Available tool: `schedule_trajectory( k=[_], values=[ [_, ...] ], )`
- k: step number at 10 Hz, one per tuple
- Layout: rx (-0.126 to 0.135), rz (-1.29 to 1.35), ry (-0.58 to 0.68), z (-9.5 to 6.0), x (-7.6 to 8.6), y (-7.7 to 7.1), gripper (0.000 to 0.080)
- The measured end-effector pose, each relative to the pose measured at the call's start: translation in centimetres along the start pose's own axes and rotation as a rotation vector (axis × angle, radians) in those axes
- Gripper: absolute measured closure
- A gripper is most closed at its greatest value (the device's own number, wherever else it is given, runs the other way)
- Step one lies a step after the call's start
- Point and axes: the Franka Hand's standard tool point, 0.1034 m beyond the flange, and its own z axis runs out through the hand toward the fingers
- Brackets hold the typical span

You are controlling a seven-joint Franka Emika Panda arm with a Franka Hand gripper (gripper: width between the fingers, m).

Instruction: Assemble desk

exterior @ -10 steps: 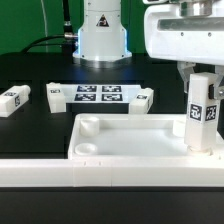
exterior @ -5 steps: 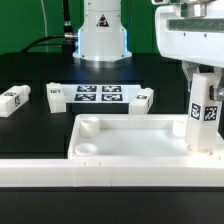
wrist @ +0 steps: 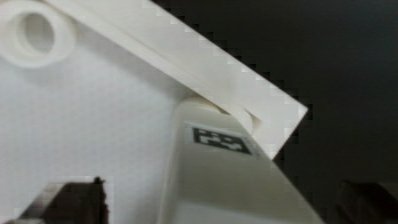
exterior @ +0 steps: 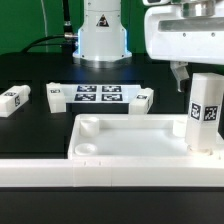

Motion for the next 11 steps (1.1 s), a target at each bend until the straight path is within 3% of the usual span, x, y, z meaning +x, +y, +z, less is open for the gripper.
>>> schedule_trajectory(
  k=[3,8,9,11],
  values=[
    [-0.018,-0.314,0.002,-0.14,0.02,-0.07,0.0151],
    [-0.020,-0.671,0.001,-0.12,0.16,0.02,0.0151],
    [-0.048,-0.767,0.011,-0.11,0.11,0.07,0.0151],
    [-0.070,-0.987,0.015,-0.20,0.46,0.22,0.0151]
  ],
)
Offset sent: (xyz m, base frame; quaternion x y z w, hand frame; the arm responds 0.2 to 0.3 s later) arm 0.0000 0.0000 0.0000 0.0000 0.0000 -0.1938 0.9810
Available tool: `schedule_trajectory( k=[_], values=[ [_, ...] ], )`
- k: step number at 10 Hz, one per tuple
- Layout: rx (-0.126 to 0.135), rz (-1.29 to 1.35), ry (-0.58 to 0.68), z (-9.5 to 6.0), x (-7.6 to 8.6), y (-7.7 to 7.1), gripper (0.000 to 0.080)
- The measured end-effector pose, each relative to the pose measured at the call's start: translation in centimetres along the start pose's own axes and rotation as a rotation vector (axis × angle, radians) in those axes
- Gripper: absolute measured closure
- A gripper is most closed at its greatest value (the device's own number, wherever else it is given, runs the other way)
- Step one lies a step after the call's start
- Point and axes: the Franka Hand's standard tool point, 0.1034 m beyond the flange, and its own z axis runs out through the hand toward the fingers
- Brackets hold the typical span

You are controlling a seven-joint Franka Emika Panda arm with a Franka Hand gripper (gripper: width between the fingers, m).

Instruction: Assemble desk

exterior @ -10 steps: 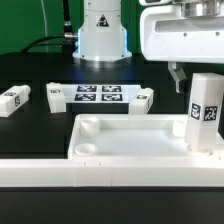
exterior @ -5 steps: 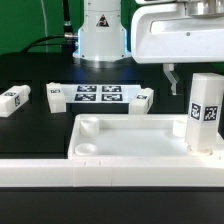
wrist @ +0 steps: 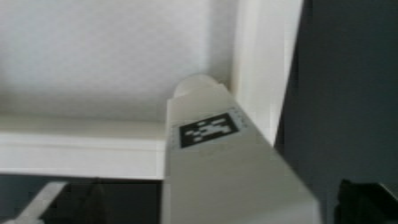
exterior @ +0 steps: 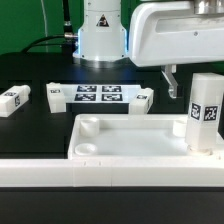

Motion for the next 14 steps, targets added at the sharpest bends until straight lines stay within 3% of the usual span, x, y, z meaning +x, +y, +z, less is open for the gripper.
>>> schedule_trajectory(
  k=[3,5,6,7,9,14],
  values=[
    [-0.016,-0.143,-0.001,-0.03,0.08,-0.10,0.0151],
    [-0.016,-0.141,0.000,-0.02,0.07,-0.07,0.0397],
    [-0.016,-0.139,0.000,-0.02,0.08,-0.06,0.0397],
    [-0.016,-0.118,0.001,-0.02,0.09,-0.05,0.0511],
    [-0.015,-0.096,0.001,-0.02,0.09,-0.06,0.0511],
    [0.006,0.442,0.004,0.00,0.06,0.17,0.0510]
  ],
)
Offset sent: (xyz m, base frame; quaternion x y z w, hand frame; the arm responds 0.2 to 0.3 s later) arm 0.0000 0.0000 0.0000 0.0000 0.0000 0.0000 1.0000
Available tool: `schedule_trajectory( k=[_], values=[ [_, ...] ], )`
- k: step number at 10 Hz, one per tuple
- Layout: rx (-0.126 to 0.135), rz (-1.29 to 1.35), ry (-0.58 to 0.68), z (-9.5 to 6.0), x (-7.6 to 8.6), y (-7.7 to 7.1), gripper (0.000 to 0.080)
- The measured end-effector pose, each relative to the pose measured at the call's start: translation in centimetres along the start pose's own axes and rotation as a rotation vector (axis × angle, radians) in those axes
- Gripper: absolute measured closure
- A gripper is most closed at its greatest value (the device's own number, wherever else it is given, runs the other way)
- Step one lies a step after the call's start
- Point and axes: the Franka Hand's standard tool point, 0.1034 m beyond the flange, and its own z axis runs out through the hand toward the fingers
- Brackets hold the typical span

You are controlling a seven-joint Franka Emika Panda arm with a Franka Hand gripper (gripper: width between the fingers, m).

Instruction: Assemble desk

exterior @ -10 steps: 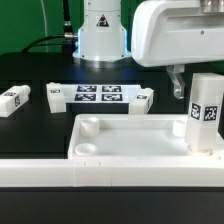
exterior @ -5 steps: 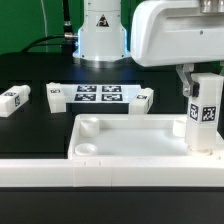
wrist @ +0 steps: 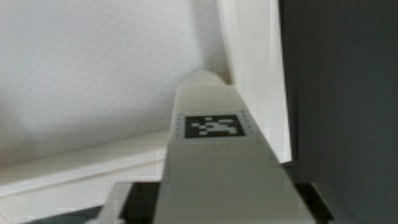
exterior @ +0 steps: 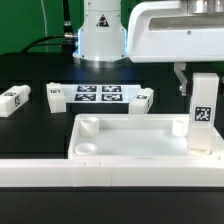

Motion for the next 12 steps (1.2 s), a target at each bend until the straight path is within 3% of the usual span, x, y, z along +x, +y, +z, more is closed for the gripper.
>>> schedule_trajectory(
  k=[2,7,8,9,11,12],
  values=[
    [0.017,0.213,-0.003,0.03,0.15,0.23,0.0509],
    [0.010,0.640,-0.007,0.06,0.04,-0.02,0.0509],
    [0.012,0.666,-0.008,0.06,0.05,-0.02,0.0445],
    [0.013,0.627,-0.008,0.07,0.02,-0.04,0.0445],
    [0.012,0.573,-0.009,0.07,-0.02,-0.08,0.0186],
    [0.012,0.465,-0.007,0.07,-0.02,-0.08,0.0161]
  ],
)
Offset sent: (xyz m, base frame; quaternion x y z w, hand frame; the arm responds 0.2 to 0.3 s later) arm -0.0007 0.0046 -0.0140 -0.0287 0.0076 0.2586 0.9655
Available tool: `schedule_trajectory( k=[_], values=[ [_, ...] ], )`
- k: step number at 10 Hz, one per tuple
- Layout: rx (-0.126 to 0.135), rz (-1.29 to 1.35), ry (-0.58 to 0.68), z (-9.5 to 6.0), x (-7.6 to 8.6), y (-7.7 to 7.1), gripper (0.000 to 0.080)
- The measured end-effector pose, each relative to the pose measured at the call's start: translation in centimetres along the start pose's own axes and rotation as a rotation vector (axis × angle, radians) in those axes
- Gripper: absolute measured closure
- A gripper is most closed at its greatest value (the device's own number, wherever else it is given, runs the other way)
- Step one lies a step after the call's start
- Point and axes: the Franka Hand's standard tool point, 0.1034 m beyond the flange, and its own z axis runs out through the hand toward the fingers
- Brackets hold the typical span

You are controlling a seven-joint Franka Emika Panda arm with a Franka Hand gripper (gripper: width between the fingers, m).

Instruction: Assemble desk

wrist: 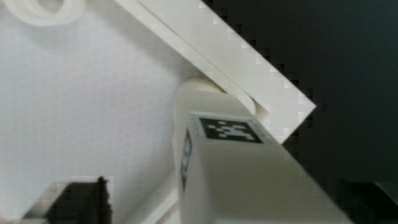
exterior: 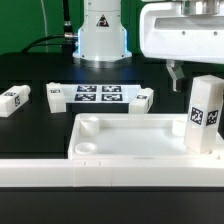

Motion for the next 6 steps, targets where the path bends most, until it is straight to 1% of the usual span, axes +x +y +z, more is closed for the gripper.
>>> schedule_trajectory(
  k=[3,5,6],
  values=[
    [0.000,-0.323,-0.001,0.03,-0.30,-0.20,0.0150],
    [0.001,-0.476,0.000,-0.02,-0.30,-0.29,0.0150],
    [0.001,-0.599,0.002,-0.07,-0.19,-0.30,0.0150]
  ],
)
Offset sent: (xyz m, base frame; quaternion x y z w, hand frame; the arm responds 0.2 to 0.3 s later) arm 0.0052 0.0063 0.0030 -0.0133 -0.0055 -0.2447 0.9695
